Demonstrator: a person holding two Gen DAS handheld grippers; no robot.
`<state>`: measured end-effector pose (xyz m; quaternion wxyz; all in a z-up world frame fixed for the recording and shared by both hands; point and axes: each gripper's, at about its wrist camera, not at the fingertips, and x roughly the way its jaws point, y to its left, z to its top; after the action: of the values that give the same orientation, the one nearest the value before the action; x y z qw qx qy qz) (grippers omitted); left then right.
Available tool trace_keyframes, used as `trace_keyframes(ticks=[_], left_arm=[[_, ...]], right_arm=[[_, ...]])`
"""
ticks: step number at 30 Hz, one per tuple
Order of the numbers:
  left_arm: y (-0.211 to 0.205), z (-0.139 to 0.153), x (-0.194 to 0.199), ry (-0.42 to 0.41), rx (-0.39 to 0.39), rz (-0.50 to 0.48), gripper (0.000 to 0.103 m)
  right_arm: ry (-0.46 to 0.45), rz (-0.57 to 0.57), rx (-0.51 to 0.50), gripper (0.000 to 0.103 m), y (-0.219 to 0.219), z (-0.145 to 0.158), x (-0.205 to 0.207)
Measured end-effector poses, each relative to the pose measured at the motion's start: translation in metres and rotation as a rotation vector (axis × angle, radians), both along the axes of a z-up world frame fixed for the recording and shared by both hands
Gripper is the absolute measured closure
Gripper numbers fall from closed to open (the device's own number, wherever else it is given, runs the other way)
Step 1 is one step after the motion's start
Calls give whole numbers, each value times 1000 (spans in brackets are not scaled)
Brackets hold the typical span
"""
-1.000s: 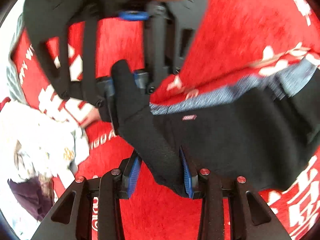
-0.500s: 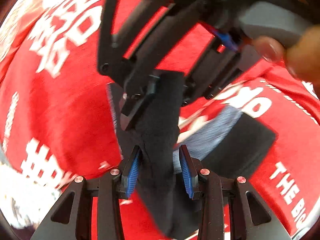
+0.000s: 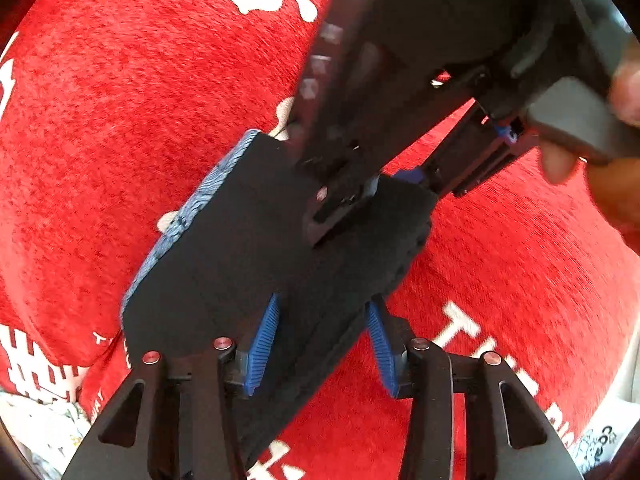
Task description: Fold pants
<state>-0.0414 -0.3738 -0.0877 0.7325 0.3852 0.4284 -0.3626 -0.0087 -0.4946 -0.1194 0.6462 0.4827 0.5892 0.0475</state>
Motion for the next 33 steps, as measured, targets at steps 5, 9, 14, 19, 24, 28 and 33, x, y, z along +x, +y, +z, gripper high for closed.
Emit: trace_keyframes(ticks=[5,9,14,19,24,28,33], left_arm=[[46,27,31,101,-32,109,34],[91,24,83,183,-15,344,34],[135,-4,122,263,27,576,34],[157,-17,126,377,0,689,21],[165,-18,125,405,-16,704,21],[169,-16,124,409,-11,705,21],[169,-15,128,419,-6,707,21]], right_arm=[[37,36,-161,67,1,21,-2],[54,39,-357,67,-9,51,-17],[-20,51,-389,70,10,75,-25],[9,177,-446,71,49,55,-7],[82,195,-524,70,58,35,4],[88,201,-536,69,60,40,1],[100,182,-536,64,64,50,-8]])
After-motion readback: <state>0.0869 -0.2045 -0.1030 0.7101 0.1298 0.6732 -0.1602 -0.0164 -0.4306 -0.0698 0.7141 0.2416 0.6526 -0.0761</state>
